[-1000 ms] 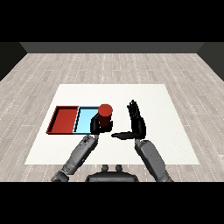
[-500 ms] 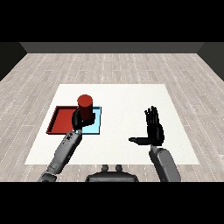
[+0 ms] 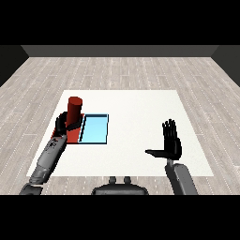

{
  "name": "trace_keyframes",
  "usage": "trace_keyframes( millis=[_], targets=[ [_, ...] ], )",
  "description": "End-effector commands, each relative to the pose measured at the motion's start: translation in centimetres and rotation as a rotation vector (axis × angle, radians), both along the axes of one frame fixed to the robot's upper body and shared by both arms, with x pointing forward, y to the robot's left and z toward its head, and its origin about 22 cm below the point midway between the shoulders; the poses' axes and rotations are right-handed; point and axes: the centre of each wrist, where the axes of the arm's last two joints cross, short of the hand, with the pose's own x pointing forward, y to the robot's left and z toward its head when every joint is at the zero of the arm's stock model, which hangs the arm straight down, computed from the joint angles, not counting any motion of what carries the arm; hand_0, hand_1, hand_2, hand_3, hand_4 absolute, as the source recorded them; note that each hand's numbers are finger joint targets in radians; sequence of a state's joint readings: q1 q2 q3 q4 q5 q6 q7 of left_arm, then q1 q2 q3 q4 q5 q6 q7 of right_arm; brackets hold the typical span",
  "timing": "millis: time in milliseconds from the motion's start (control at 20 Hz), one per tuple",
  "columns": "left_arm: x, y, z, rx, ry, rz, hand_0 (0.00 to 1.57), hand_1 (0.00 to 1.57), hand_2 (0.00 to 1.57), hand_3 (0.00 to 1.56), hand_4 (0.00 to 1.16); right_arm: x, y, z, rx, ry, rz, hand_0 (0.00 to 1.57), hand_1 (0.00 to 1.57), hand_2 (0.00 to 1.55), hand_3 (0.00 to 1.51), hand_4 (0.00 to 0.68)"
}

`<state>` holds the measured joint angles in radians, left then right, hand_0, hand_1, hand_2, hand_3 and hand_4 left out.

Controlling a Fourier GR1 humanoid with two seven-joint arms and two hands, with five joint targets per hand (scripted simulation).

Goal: Pick the red can and put it in the red box

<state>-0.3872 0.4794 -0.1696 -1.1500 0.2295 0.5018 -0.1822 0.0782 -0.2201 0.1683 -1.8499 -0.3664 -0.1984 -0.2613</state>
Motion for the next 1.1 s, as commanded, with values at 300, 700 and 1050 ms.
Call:
trace_keyframes(
  millis=[300,700,1050],
  targets=[
    [-0.5,8.8,-6.0,0.212,0.441,0.246,1.57,1.57,1.53,1.42,1.0,2.2,0.0,-1.0,0.023,0.0,-0.019,0.0,0.0,0.0,0.0,0.0],
    [-0.6,7.6,-9.8,0.242,0.701,0.282,0.96,0.96,0.91,0.0,0.72,4.5,0.6,-2.7,-0.02,0.034,-0.027,0.0,0.0,0.0,0.0,0.0],
    [-0.8,9.9,-8.9,0.304,0.856,0.144,0.0,0.0,0.0,0.0,0.0,4.6,0.6,-4.1,-0.012,0.022,-0.027,0.0,0.0,0.0,0.0,0.0]
  ],
)
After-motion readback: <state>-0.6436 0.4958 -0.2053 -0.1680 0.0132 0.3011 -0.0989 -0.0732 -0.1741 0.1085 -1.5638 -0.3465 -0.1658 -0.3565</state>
